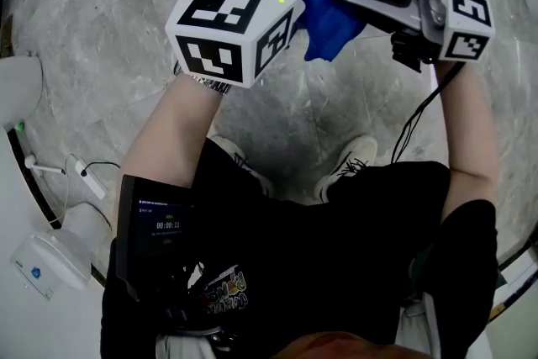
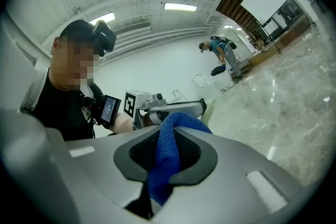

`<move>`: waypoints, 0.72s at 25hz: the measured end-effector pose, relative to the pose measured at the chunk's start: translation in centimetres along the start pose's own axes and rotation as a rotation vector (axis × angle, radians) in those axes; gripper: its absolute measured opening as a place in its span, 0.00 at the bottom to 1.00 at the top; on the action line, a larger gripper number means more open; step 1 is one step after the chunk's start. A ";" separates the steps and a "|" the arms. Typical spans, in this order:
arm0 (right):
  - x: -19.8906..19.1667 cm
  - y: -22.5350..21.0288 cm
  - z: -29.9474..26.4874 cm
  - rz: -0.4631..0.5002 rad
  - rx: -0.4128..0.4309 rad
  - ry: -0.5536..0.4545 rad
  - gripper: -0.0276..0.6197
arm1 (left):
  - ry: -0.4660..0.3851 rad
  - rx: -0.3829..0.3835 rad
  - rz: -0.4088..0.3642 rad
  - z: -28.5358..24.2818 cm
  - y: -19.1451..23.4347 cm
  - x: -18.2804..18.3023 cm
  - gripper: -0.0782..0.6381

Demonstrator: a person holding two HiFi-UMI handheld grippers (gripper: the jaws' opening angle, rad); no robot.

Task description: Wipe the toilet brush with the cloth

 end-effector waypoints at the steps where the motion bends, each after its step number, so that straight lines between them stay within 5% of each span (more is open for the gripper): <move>1: -0.4 -0.2 -0.2 -0.003 -0.011 0.014 0.12 | 0.001 0.001 -0.001 0.0 0.0 0.0 0.21; 5: -4.7 -2.6 -1.5 -0.065 -0.084 0.135 0.12 | 0.004 0.005 -0.007 -0.2 0.2 0.0 0.21; 12: -17.8 -9.2 -2.0 -0.321 -0.275 0.371 0.12 | 0.008 0.013 -0.012 -0.2 0.4 -0.1 0.21; 18: -25.6 -9.9 0.1 -0.355 -0.308 0.665 0.12 | 0.016 0.006 -0.019 -0.1 0.2 -0.4 0.21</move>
Point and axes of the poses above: the fingertips, and each gripper's own axes: z backward along the fingers, y to its left, x out of its top, the point moved 5 cm from there along z, backward along the fingers, and after that the axes turned 1 degree about -x, right-handed, at the moved point
